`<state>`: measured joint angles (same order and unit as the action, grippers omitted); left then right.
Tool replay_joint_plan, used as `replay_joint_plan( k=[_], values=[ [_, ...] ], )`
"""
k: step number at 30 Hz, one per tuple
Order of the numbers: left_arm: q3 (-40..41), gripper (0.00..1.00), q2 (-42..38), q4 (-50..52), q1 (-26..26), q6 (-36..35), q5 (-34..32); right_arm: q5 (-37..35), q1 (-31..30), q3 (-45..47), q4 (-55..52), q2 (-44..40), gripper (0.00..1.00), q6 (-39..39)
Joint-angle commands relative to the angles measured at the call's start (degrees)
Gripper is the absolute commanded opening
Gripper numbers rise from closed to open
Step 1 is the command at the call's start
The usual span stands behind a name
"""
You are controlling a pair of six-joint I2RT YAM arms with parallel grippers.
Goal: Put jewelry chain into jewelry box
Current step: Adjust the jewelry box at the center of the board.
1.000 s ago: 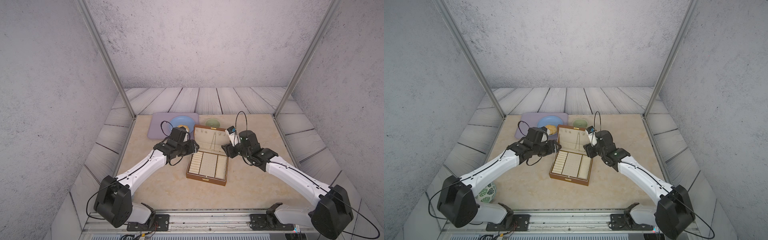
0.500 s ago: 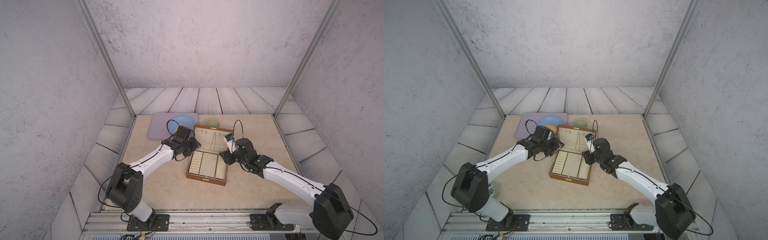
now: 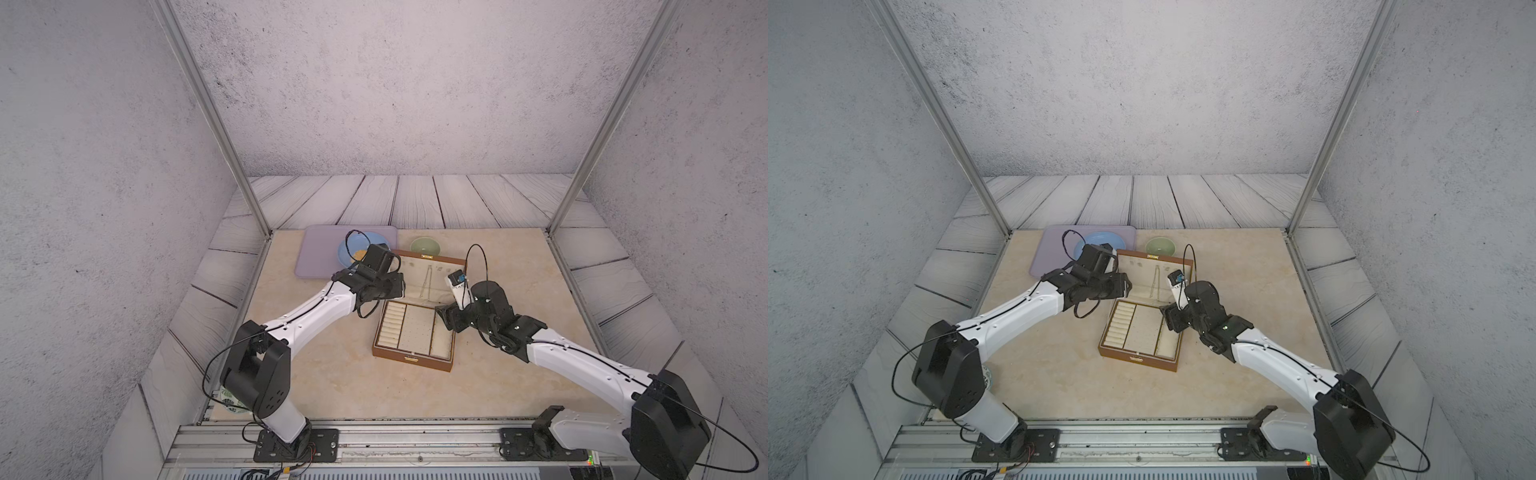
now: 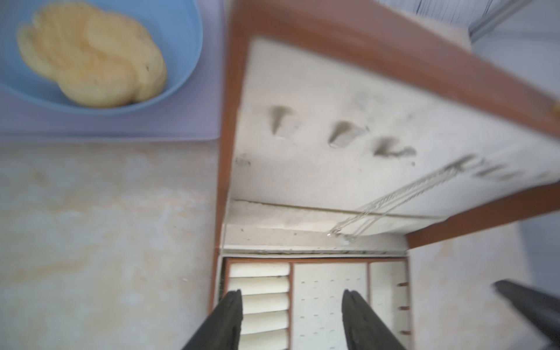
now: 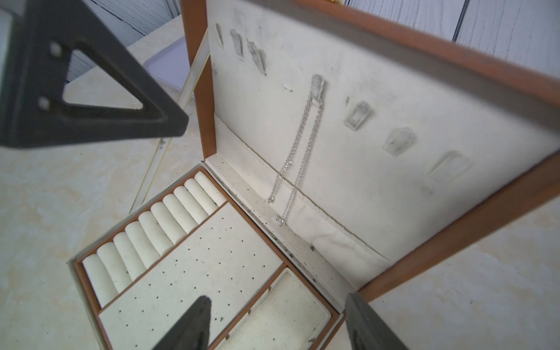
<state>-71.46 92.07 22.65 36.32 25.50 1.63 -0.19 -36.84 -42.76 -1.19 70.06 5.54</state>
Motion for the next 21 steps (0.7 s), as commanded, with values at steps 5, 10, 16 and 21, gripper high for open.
replay_joint_plan(
  k=[5, 10, 16, 21],
  values=[
    [4.5, 0.52, -3.1, -4.1, 1.5, -30.6, -12.2, 1.3, 0.0, 2.6, 3.2, -1.0, 0.76, 1.9],
    [9.1, 0.54, -2.2, -13.0, 1.6, -38.9, -12.8, 5.3, -0.1, 3.3, 2.6, 0.8, 0.76, 7.6],
    [17.1, 0.6, -4.3, -26.5, 2.2, -50.3, -10.4, 4.7, 0.0, 2.2, -4.6, 4.1, 0.67, 19.6],
    [18.9, 0.63, -3.5, -30.5, 2.2, -55.1, -10.7, 2.7, -0.1, 4.4, -9.5, 1.1, 0.66, 26.7]
  ],
)
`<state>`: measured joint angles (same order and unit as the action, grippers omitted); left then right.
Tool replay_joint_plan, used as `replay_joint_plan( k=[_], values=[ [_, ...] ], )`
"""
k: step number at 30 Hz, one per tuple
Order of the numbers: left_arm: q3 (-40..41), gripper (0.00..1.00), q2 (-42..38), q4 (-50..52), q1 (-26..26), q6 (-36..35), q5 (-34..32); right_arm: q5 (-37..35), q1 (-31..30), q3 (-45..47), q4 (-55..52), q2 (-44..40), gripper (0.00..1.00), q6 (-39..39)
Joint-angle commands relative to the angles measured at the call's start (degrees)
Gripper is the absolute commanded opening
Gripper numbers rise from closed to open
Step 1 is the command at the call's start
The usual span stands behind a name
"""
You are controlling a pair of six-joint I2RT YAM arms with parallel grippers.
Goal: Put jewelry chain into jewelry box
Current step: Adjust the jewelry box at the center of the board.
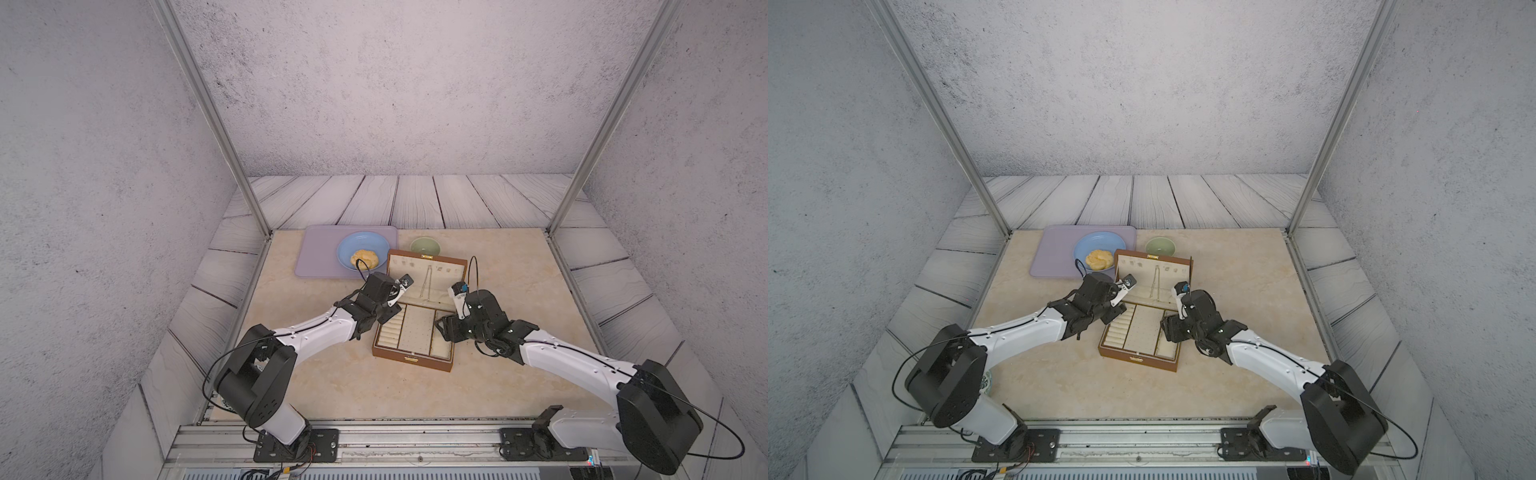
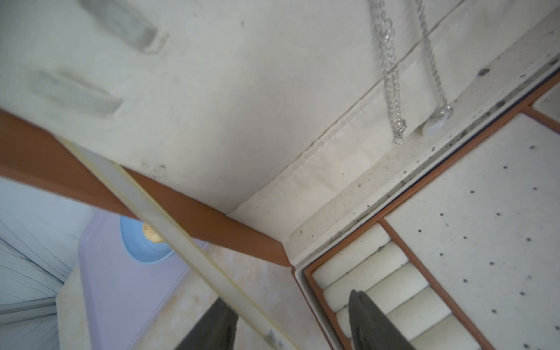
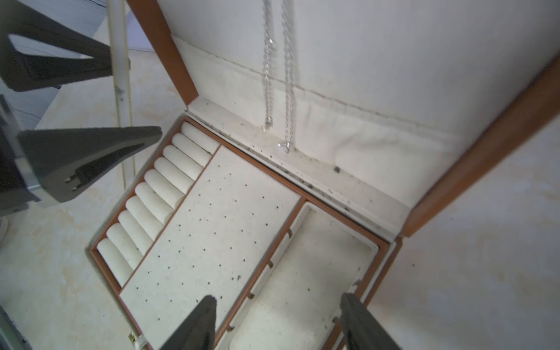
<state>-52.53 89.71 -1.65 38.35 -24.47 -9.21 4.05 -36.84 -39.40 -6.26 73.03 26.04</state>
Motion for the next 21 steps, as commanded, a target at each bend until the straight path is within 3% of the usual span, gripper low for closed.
replay_joint_plan(
  k=[1, 6, 11, 21],
  values=[
    [-0.3, 0.64, -0.8, -6.4, 0.2, -5.4, 0.3, -3.0, -0.1, 1.1, -6.5, -2.7, 0.65, 7.7],
    [-0.5, 0.63, -0.6, -7.2, 0.2, -6.3, 1.1, -5.2, -0.1, 1.7, -9.8, -1.7, 0.64, 11.6],
    [3.8, 0.63, -1.5, -11.7, 0.2, -11.5, 3.0, -1.9, 0.0, 0.7, -5.8, 4.8, 0.59, 12.5],
    [4.0, 0.59, -1.2, -13.4, 0.2, -13.4, 3.8, -3.3, 0.0, -2.2, -6.4, 9.2, 0.38, 10.4]
  ],
)
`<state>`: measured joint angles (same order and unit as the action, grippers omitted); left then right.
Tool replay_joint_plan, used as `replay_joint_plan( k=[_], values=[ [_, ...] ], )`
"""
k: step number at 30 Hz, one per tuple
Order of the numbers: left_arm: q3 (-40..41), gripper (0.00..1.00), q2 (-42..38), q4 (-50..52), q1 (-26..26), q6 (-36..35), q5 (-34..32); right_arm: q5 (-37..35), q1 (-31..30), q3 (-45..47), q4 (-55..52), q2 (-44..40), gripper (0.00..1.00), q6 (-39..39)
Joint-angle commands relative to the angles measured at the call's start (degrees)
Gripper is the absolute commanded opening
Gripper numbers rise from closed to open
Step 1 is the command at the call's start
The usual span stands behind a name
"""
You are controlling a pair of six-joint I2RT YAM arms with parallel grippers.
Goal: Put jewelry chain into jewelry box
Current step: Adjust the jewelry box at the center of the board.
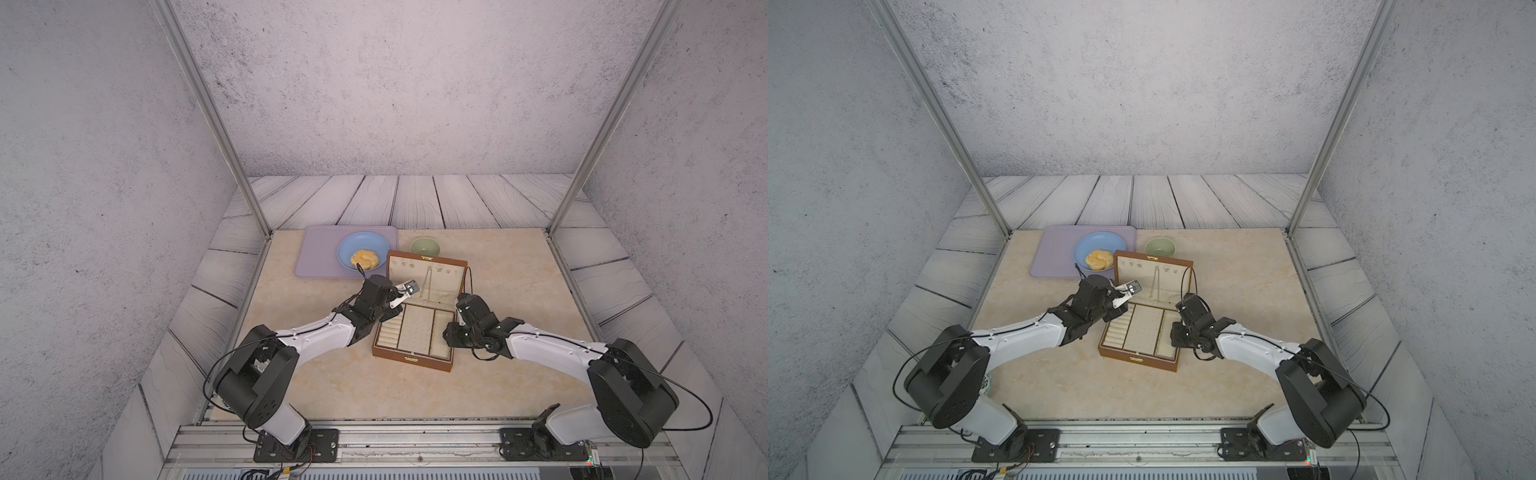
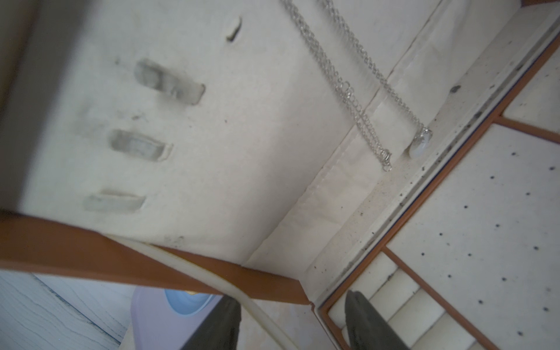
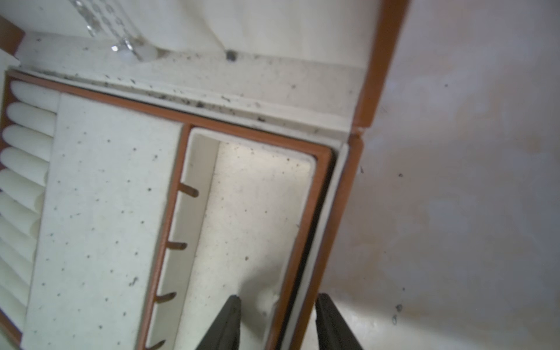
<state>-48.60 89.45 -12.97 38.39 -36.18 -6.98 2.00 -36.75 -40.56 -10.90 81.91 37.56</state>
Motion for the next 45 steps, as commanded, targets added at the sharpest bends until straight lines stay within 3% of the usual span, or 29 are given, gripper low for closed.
replay_joint_plan(
  k=[1, 10, 22, 32, 37, 45],
  values=[
    [0.2, 0.59, -1.0, -2.2, 0.2, -2.0, 1.8, -1.9, -0.1, -1.4, -2.6, 0.2, 0.36, -1.6],
    [-0.8, 0.57, -0.2, -2.2, 0.3, -5.4, 3.1, -4.1, -0.1, -2.5, -5.2, 0.3, 0.23, -6.2],
    [-1.2, 0.57, -2.0, 1.2, 4.3, -10.0, 3.7, -4.0, 0.2, -3.4, -5.8, 0.0, 0.24, -11.1],
    [-3.7, 0.66, -2.2, 2.4, 3.7, -7.1, 0.1, -2.6, 0.4, -3.7, -5.0, 0.6, 0.24, -10.6],
    [-3.1, 0.67, -3.3, 4.4, 2.7, -4.5, -4.5, -2.7, 0.5, -4.4, -5.2, 0.5, 0.24, -10.7],
    [-2.1, 0.67, -7.8, 8.8, 2.9, -2.7, -5.2, -2.3, 0.8, -4.8, -5.0, 1.0, 0.24, -10.7]
  ],
)
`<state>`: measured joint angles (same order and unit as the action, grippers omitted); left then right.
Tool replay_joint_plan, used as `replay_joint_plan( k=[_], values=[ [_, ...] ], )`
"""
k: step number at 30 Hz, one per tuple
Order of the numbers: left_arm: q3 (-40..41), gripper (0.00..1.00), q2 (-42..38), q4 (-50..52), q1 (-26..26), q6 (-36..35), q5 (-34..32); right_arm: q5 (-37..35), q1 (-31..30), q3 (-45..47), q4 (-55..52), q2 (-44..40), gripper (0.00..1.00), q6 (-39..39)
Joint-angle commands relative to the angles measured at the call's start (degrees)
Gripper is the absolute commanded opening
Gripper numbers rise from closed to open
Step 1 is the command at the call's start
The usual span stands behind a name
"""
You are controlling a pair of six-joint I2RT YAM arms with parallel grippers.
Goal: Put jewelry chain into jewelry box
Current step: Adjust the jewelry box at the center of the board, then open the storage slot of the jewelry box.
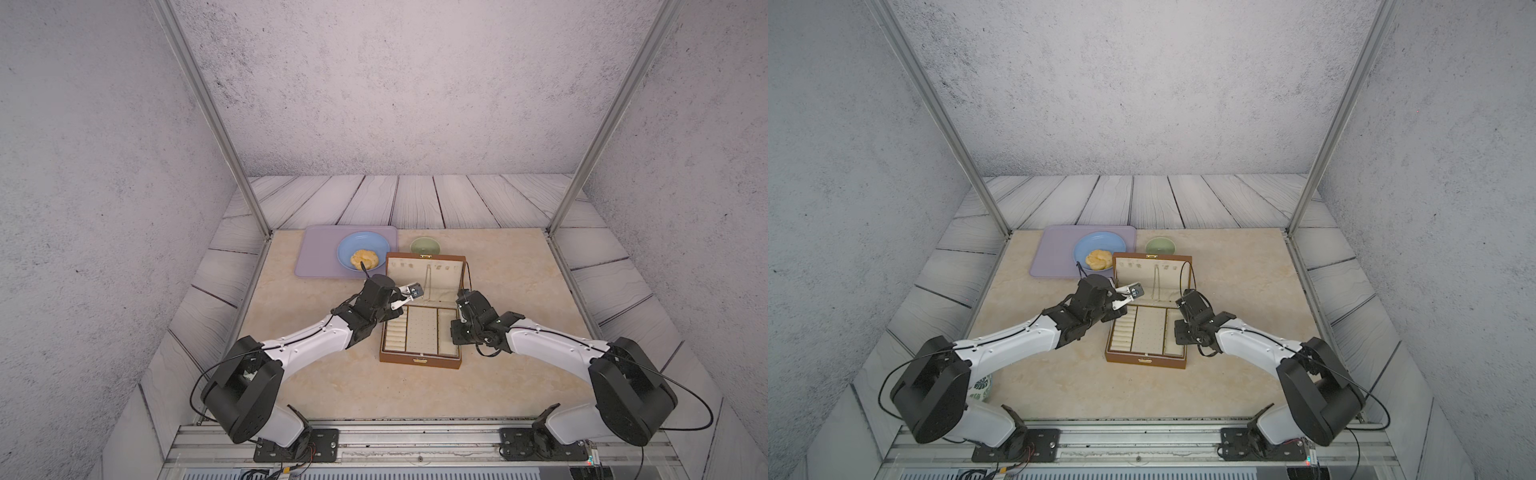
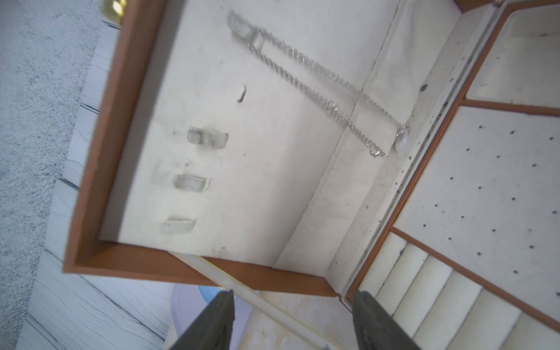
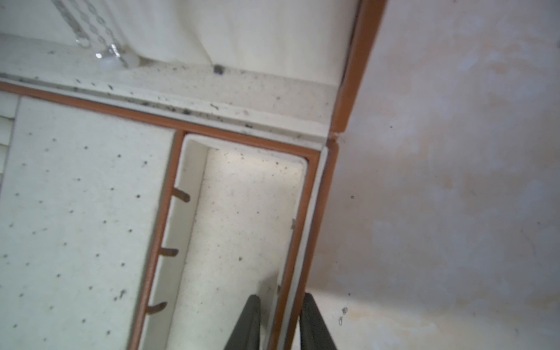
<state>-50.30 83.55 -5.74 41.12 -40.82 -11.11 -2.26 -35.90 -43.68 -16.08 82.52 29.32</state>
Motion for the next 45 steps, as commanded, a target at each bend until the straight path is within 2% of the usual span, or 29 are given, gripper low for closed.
replay_joint_plan(
  k=[1, 4, 10, 27, 45],
  values=[
    [0.0, 0.67, -2.8, 1.8, 0.3, 1.3, 0.2, 2.0, 0.0, -1.6, 0.3, 0.2, 0.24, -2.4],
    [1.4, 0.69, -4.1, 1.3, 0.7, -2.5, 6.0, 2.0, 0.0, -1.4, 0.5, 0.0, 0.24, -2.4],
    [-1.7, 0.74, 0.6, 2.8, 0.6, -5.8, 8.2, 2.2, 0.0, -1.6, 0.3, 0.0, 0.24, -2.8],
    [-9.2, 0.74, 11.9, 6.0, -2.8, -7.8, 10.9, 2.5, 0.0, -0.7, 1.4, 0.0, 0.23, -3.9],
    [-13.5, 0.71, 17.0, 11.8, -2.3, -8.5, 12.9, 2.4, 0.1, 0.6, 2.4, -0.1, 0.21, -4.7]
  ],
)
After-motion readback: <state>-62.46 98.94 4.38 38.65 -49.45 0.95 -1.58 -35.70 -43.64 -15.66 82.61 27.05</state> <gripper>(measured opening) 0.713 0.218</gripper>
